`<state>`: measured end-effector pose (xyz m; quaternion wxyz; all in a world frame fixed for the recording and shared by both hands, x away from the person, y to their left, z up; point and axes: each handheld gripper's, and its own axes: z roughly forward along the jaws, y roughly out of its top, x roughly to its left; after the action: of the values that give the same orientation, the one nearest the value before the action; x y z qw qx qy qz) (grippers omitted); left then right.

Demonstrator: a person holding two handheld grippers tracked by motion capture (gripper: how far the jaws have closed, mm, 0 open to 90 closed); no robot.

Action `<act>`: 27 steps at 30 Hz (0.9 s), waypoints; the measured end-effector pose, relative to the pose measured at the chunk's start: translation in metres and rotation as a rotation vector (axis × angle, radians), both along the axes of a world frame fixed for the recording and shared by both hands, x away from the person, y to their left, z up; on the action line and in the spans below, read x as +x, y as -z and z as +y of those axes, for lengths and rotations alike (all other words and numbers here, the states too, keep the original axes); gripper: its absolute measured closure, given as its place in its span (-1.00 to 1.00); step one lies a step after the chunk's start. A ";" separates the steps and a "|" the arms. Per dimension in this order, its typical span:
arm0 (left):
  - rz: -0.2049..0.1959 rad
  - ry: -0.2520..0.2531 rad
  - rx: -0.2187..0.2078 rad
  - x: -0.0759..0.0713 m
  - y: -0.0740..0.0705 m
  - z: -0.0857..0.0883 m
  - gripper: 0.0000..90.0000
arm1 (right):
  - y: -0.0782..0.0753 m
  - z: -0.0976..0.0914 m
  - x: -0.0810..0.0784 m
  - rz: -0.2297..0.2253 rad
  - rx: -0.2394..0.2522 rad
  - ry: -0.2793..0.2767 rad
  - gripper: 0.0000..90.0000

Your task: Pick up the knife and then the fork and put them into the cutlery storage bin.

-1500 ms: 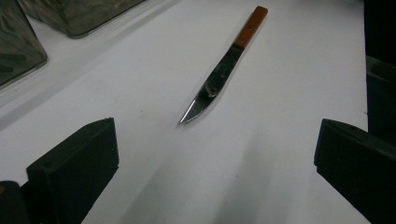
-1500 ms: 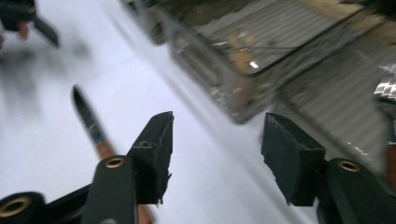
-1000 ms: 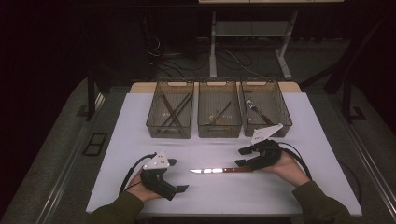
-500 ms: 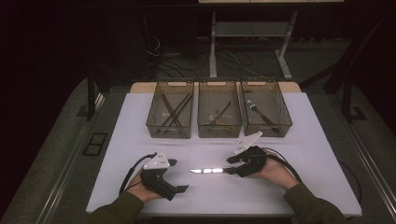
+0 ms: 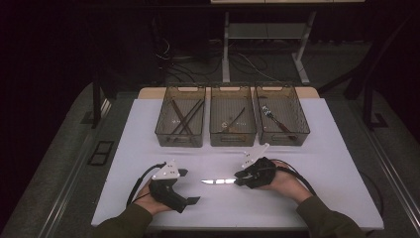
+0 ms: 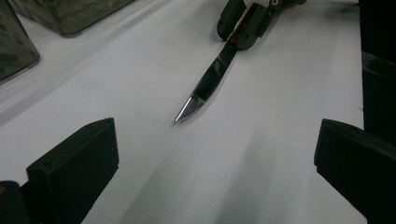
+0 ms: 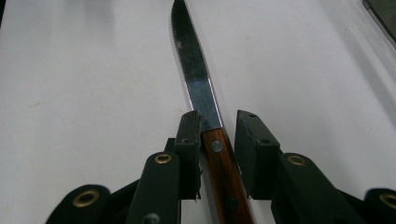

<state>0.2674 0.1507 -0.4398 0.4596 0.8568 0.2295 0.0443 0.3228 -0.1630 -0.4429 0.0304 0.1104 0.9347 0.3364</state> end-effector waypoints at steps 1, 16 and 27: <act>0.000 0.000 0.000 0.000 0.000 0.000 -1.00 | 0.000 0.000 0.000 -0.010 0.001 -0.007 0.58; 0.002 -0.001 0.002 0.000 0.000 0.000 -1.00 | 0.001 0.000 -0.001 -0.015 -0.001 -0.017 0.71; 0.000 -0.001 0.002 0.000 0.000 0.000 -1.00 | 0.001 -0.002 -0.003 0.012 0.013 0.025 0.73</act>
<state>0.2671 0.1502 -0.4397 0.4586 0.8572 0.2298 0.0448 0.3196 -0.1647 -0.4443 0.0281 0.1245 0.9312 0.3415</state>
